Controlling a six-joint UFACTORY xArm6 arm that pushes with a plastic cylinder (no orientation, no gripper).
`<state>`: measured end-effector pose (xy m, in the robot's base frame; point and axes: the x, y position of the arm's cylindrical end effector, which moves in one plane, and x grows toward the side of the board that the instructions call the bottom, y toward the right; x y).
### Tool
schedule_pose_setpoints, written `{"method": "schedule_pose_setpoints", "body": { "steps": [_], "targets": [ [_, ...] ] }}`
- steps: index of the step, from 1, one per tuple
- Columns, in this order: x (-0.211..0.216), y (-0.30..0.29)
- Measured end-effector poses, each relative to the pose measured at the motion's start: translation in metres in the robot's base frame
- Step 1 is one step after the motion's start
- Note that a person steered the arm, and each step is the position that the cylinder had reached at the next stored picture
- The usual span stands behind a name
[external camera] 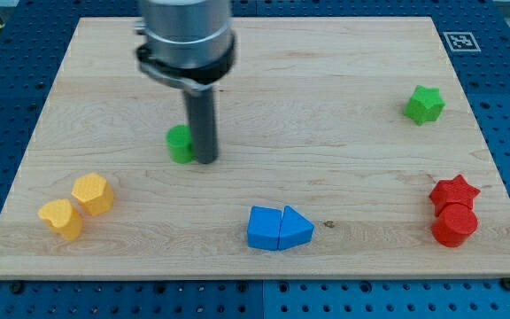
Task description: Slide the green star below the green circle
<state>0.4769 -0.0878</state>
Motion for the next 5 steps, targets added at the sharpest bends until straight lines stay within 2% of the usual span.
{"method": "schedule_pose_setpoints", "body": {
  "steps": [1,2,4,5],
  "targets": [
    [0.000,-0.047],
    [-0.014,-0.055],
    [-0.029,-0.055],
    [-0.032,-0.019]
  ]
}}
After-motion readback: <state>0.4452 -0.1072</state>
